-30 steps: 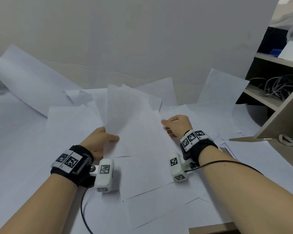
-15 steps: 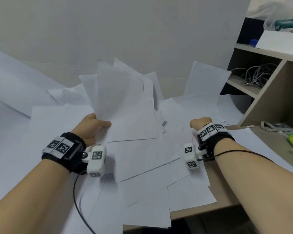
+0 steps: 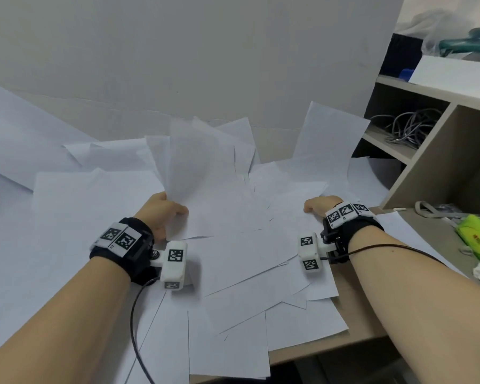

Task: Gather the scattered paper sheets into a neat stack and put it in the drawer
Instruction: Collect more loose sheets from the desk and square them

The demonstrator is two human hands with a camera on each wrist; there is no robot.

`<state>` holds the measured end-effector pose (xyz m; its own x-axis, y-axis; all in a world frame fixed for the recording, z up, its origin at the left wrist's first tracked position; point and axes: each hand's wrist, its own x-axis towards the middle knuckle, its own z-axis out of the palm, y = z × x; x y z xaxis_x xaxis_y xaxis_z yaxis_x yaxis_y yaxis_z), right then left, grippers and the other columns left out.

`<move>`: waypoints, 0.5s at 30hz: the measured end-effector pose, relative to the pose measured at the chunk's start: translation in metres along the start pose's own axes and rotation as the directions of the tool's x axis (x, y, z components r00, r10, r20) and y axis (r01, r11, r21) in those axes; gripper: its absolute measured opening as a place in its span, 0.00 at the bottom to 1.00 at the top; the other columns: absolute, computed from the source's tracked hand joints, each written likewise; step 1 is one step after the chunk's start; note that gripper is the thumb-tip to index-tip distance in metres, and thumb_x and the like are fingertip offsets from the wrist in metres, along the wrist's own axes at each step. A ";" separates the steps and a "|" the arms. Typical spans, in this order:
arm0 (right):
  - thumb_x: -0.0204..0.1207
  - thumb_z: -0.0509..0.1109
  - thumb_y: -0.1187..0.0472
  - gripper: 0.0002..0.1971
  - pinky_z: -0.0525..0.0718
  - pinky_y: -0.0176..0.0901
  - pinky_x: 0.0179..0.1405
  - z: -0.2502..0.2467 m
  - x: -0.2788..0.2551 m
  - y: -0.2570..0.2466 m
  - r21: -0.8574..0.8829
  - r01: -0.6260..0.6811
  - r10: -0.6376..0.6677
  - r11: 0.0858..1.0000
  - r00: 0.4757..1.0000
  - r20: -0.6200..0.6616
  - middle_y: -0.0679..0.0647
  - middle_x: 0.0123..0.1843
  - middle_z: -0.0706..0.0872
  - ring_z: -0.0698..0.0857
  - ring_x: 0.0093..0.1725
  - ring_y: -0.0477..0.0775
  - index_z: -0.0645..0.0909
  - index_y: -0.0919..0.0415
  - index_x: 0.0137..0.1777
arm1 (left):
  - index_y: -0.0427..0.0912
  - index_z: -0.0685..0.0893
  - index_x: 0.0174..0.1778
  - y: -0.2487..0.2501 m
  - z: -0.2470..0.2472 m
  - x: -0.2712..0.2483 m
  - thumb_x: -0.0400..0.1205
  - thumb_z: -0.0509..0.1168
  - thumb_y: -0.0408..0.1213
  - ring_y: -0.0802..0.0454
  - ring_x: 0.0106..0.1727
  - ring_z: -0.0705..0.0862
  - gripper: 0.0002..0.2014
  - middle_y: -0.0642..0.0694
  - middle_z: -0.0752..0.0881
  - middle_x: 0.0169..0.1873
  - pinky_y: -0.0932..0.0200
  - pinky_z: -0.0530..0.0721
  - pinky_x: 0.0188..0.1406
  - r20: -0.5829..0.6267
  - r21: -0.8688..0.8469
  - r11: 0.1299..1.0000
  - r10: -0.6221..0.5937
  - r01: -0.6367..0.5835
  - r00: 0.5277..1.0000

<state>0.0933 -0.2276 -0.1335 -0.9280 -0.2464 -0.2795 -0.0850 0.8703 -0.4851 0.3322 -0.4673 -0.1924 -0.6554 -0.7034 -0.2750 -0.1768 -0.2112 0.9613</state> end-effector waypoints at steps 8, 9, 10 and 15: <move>0.75 0.77 0.54 0.14 0.75 0.37 0.30 0.007 -0.008 0.005 0.107 0.024 -0.032 0.994 0.996 0.078 0.60 0.52 0.82 0.80 0.37 0.53 0.79 0.62 0.48 | 0.35 0.82 0.60 -0.007 0.000 0.003 0.82 0.63 0.18 0.43 0.40 0.86 0.13 0.38 0.88 0.46 0.56 0.84 0.32 0.042 -0.065 0.998 0.004 -0.002 0.999; 0.75 0.77 0.55 0.12 0.72 0.35 0.29 0.008 -0.007 0.004 0.092 0.045 -0.051 0.995 0.997 0.065 0.58 0.52 0.79 0.76 0.34 0.48 0.77 0.60 0.45 | 0.35 0.82 0.59 -0.008 0.000 0.003 0.83 0.63 0.17 0.44 0.39 0.86 0.13 0.39 0.88 0.45 0.57 0.83 0.29 0.045 -0.072 0.997 0.003 0.000 0.999; 0.75 0.77 0.57 0.13 0.70 0.34 0.28 0.008 -0.009 0.003 0.078 0.049 -0.054 0.996 0.997 0.057 0.56 0.52 0.78 0.72 0.32 0.46 0.74 0.58 0.39 | 0.36 0.82 0.57 -0.008 0.001 0.002 0.83 0.62 0.17 0.44 0.38 0.86 0.13 0.39 0.88 0.45 0.57 0.83 0.29 0.048 -0.075 0.997 -0.001 0.004 0.999; 0.79 0.72 0.55 0.21 0.66 0.39 0.23 0.008 -0.017 -0.007 0.085 0.020 -0.018 0.996 1.000 -0.020 0.56 0.29 0.71 0.70 0.26 0.52 0.67 0.63 0.31 | 0.34 0.82 0.61 -0.007 -0.001 0.002 0.82 0.64 0.18 0.38 0.41 0.86 0.14 0.35 0.87 0.48 0.51 0.84 0.36 0.052 -0.073 0.997 -0.025 0.028 0.998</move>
<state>0.1128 -0.2329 -0.1319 -0.9334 -0.2538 -0.2538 -0.0726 0.8259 -0.5591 0.3322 -0.4678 -0.1995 -0.6879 -0.6621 -0.2974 -0.1411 -0.2800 0.9496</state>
